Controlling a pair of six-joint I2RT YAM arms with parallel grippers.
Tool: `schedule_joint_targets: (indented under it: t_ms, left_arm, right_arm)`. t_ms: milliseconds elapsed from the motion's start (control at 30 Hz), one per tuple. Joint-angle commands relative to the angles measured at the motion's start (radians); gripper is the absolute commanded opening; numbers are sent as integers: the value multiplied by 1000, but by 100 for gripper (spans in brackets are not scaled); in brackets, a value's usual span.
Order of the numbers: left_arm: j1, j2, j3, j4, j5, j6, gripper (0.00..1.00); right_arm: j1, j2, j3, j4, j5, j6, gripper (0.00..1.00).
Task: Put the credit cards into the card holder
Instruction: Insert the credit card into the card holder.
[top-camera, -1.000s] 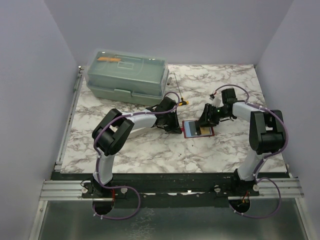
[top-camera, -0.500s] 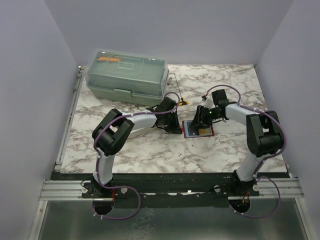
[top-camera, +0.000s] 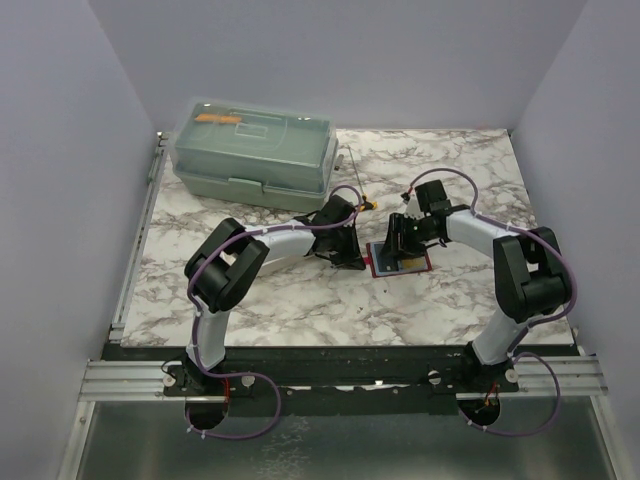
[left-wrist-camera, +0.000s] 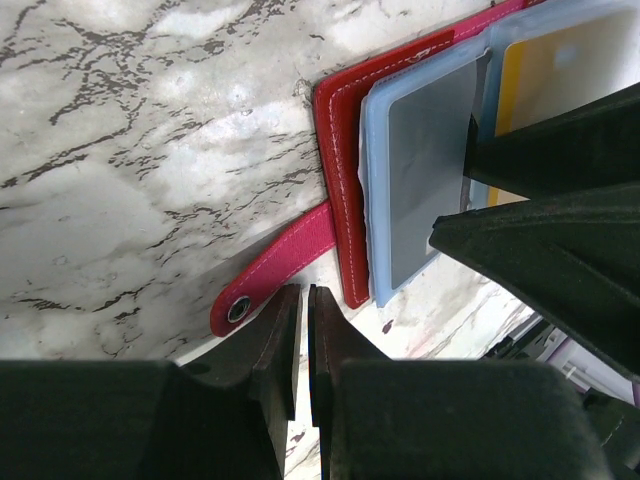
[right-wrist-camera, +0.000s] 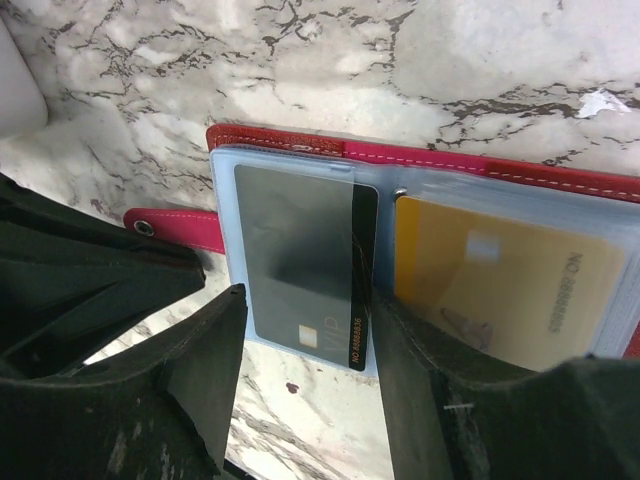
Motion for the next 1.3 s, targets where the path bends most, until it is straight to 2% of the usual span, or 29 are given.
schedule_joint_targets:
  t_ms: [0,200,300,567,700,800,967,1033,1100,1267]
  left_arm:
    - [-6,8,16,-15,-7,-4,14]
    - [-6,-3,14,-17,-8,-1,14]
    - [-5,-21,18,-25,-3,2,14]
    - [-5,-72,20,-31,25,-15,17]
    - [-6,-76,31,-29,34,-25,18]
    - [-6,-68,47,-29,35,-29,18]
    - [-6,-45,64,-29,28,-39,20]
    - [-7,-35,73,-28,25,-38,23]
    - [-6,-17,84,-28,27,-39,24]
    - [-6,3,94,-23,12,-42,27]
  right_arm:
    - [28,46,-16,-2,61,-5,57]
    - [31,-3,-43,91,-130,28,57]
    - [30,-11,-38,98,-163,36,56]
    - [29,-27,-41,43,15,22,44]
    - [30,-41,-48,34,49,6,26]
    - [31,-12,-54,48,36,-2,17]
    - [30,13,-70,71,34,-4,16]
    - [30,20,-73,68,50,-4,11]
    - [29,26,-79,71,63,4,2]
    - [29,35,-90,71,82,9,0]
